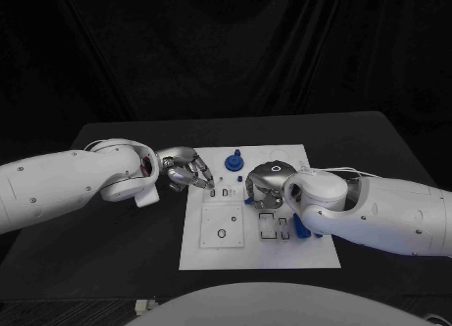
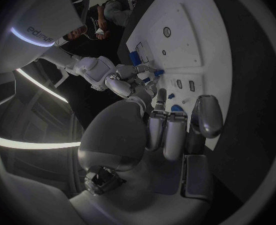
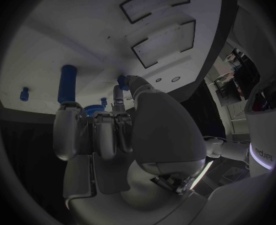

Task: Assemble the parts on the task board

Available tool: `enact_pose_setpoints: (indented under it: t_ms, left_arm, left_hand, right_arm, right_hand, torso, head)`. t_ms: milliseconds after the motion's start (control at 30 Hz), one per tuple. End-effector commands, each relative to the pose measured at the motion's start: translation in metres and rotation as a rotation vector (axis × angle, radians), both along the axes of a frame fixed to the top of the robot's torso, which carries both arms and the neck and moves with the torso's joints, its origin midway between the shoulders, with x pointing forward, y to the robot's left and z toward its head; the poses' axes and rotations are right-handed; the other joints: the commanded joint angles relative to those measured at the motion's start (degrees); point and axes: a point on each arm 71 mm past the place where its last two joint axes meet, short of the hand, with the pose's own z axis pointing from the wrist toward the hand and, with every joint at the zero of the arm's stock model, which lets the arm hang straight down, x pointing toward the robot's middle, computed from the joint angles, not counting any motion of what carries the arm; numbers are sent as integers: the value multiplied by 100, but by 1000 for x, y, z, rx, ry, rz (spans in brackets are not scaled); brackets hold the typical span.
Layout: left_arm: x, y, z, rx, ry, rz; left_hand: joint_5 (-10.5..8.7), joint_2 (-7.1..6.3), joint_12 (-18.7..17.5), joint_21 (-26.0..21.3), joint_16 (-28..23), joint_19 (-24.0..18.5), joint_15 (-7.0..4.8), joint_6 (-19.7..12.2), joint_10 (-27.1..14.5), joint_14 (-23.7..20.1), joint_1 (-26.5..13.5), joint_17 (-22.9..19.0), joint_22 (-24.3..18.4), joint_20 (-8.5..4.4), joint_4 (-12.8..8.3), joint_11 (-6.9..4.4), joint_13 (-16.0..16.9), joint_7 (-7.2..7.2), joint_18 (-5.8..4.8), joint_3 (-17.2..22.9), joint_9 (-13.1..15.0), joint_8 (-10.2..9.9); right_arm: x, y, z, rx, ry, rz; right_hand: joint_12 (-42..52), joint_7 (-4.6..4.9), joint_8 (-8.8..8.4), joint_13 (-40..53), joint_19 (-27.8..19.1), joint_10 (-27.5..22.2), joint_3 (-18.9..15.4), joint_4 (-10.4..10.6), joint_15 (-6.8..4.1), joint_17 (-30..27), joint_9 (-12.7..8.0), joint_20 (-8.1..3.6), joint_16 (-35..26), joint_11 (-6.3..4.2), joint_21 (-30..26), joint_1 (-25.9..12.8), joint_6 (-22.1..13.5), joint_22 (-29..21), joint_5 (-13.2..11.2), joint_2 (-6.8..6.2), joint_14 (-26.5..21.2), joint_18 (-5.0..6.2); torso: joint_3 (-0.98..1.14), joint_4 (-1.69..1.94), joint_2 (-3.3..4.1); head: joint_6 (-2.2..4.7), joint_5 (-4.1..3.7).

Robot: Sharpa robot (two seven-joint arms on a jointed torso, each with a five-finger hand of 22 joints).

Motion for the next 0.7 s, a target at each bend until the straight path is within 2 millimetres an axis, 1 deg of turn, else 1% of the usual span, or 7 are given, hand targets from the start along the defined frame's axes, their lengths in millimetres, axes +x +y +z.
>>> enact_pose_setpoints:
  t_ms: [33, 133, 367, 433, 567, 700]
  left_arm:
    - [-1, 0, -1, -13, 6, -10]
    - [-2, 1, -2, -14, 8, -8]
    - [-2, 3, -4, -13, 11, -3]
    - [-2, 5, -5, -12, 11, 0]
    - [-1, 6, -5, -10, 11, 5]
    - [-1, 7, -6, -8, 12, 8]
  left_hand:
    - [41, 9, -36, -33, -37, -33, 11, -41, -34, 227, 55, 974, 33, 10, 27, -4, 597, 4, 72, 5, -9, 22]
    - [44, 14, -42, -36, -40, -35, 11, -42, -38, 225, 67, 971, 34, 10, 31, -4, 590, 3, 73, 7, -10, 27]
    - [45, 15, -44, -37, -41, -36, 11, -42, -39, 223, 71, 968, 33, 10, 33, -4, 588, 4, 73, 8, -10, 29]
    - [45, 15, -44, -37, -41, -36, 11, -42, -39, 223, 71, 968, 33, 10, 33, -4, 588, 4, 73, 8, -10, 29]
    - [45, 17, -61, -38, -40, -37, 11, -41, -51, 224, 73, 970, 34, 10, 36, -4, 571, 4, 73, 8, -10, 31]
    - [45, 18, -70, -39, -41, -37, 11, -40, -59, 223, 74, 969, 34, 10, 38, -4, 561, 4, 73, 8, -10, 33]
  right_arm:
    - [-1, 3, 5, 80, -50, 23]
    - [-2, 3, 8, 114, -68, 30]
    - [-6, 3, 16, 150, -137, 66]
    - [-8, 5, 22, 136, -197, 109]
    - [-10, 11, 34, 93, -318, 209]
    - [-12, 20, 42, 31, -452, 336]
  right_hand:
    - [20, -44, 89, 1508, 56, 596, 100, -82, -57, 1509, 97, -43, 17, -46, -14, 85, 112, 1158, -36, 34, 590, -44]
    - [20, -71, 170, 1508, 60, 596, 220, -160, -79, 1509, 180, -64, 17, -70, -3, 85, 188, 1161, -43, 11, 590, -47]
    - [20, -78, 191, 1508, 69, 596, 251, -177, -87, 1509, 204, -71, 17, -76, 17, 79, 201, 1168, -55, 6, 590, -51]
    - [20, -79, 192, 1508, 75, 596, 254, -179, -88, 1509, 206, -71, 17, -76, 29, 79, 199, 1171, -56, 5, 590, -54]
    - [20, -80, 182, 1508, 82, 596, 276, -182, -95, 1509, 215, -77, 17, -76, 44, 61, 167, 1176, -72, -8, 590, -58]
    - [20, -123, 161, 1508, 124, 596, 336, -172, -108, 1509, 242, -89, 17, -118, 134, -10, 105, 1204, -114, -35, 590, -80]
  torso:
    - [-1, 4, 0]
    - [-3, 2, 0]
    - [-2, -2, -1]
    - [-1, -3, 0]
    - [-1, -9, -3]
    - [-3, -1, -3]
  head:
    - [-1, 11]
    - [-1, 36]
    - [-1, 120]
    - [-1, 144]
    - [-1, 146]
    - [-1, 135]
